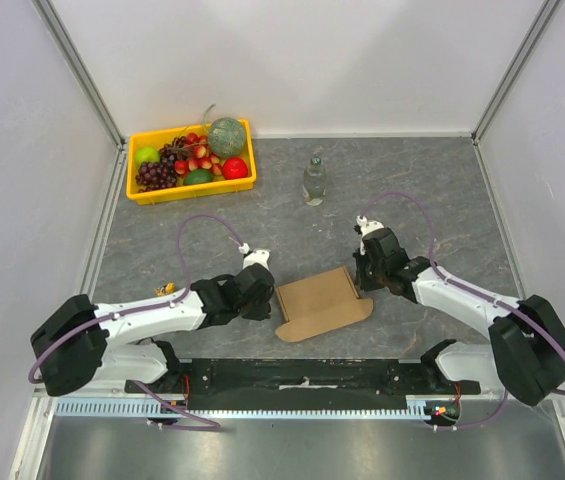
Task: Fold the paper box
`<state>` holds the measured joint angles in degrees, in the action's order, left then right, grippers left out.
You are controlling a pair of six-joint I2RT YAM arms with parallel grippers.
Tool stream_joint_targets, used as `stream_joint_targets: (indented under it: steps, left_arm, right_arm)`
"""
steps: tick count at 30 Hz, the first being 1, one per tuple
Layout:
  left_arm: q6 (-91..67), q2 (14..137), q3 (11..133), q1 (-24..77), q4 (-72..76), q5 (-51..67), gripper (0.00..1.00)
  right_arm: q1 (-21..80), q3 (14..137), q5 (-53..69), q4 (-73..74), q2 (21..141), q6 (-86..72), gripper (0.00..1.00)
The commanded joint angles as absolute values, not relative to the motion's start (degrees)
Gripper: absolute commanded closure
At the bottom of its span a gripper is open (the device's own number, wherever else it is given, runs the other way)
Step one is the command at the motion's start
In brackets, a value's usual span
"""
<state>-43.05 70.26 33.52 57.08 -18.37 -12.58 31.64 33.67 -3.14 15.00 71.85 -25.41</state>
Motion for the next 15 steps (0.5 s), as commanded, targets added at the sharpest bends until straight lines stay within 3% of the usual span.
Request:
stream_joint_targets:
  steps: [1,15]
  left_arm:
    - [-43.2,71.5,34.9,54.9,-12.5,-9.5,0.98]
    - [-38.8,77.5,37.1,48.0,-6.5,-1.8,0.98]
  right_arm:
    - [30.6,34.1,5.6,9.1,73.3,-24.3,1.0]
    - [30.2,35.9,12.7,6.2,76.8,-27.5,1.0]
